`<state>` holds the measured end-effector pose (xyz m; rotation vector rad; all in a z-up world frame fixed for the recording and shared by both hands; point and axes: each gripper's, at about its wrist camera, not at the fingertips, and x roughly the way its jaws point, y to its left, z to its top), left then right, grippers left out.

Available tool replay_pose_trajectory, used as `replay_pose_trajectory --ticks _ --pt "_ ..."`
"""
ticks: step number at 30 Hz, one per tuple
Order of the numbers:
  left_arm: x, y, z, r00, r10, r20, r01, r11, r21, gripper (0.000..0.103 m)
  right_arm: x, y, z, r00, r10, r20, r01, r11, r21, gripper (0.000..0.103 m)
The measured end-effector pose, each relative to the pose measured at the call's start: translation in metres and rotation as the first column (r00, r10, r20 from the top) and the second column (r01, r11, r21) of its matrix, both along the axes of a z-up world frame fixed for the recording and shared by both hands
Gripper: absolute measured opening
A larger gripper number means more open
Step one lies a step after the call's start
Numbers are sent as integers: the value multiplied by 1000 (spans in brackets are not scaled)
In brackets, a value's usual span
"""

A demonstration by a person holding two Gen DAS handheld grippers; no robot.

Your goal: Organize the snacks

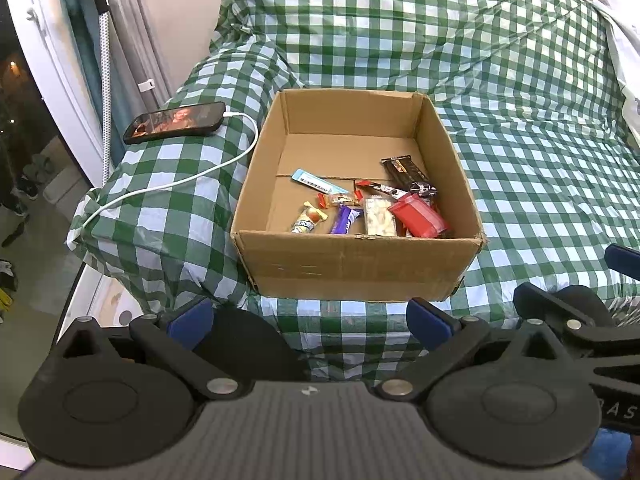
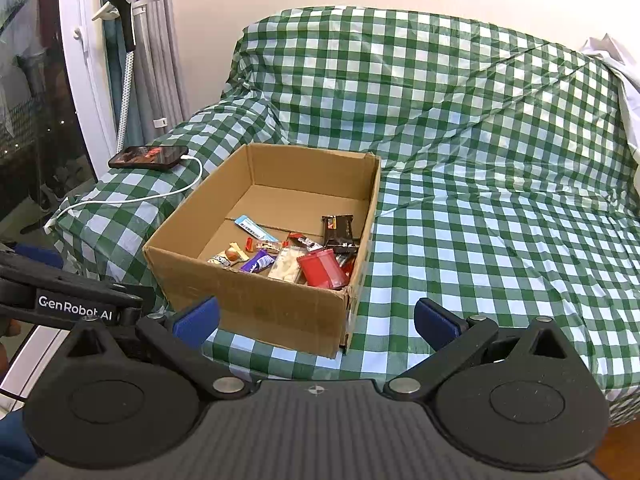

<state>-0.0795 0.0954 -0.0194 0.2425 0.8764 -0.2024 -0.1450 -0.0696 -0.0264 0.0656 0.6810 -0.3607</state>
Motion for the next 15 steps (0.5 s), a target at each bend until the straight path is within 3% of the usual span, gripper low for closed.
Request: replay_pose_trajectory --ticks 6,15 --pt "3 5 -3 999 27 -36 -28 1000 -12 103 0 1 1 1000 -2 1 2 1000 -1 102" --pt "4 7 -1 998 57 -19 -57 998 0 103 0 2 1 1000 -2 1 2 1000 -3 102"
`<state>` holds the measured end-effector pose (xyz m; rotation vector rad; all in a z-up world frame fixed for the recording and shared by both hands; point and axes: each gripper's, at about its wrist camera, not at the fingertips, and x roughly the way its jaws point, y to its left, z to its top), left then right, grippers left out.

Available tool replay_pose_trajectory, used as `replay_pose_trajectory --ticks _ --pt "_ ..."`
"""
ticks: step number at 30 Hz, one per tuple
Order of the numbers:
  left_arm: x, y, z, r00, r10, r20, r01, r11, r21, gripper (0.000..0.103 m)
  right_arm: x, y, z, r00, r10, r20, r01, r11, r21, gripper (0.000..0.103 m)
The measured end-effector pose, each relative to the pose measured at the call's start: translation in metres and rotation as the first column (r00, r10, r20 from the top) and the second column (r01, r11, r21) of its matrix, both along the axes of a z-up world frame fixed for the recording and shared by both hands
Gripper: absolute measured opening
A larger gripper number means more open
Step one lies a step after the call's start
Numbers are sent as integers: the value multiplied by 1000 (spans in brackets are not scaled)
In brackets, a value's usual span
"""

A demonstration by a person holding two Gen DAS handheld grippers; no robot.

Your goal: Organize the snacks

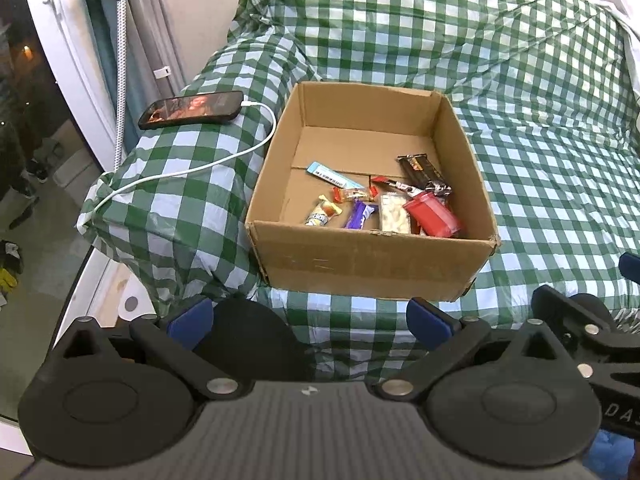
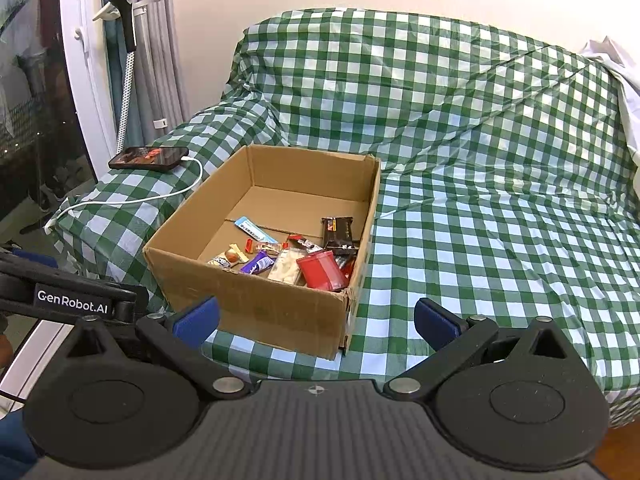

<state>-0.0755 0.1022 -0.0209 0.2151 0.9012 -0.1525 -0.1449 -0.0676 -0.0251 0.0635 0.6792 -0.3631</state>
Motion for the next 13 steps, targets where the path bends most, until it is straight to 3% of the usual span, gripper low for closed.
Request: replay_pose_trajectory --ticks 13 --pt "-2 -1 -1 1000 4 8 -4 1000 23 103 -1 -1 1 1000 -1 1 1 1000 3 102"
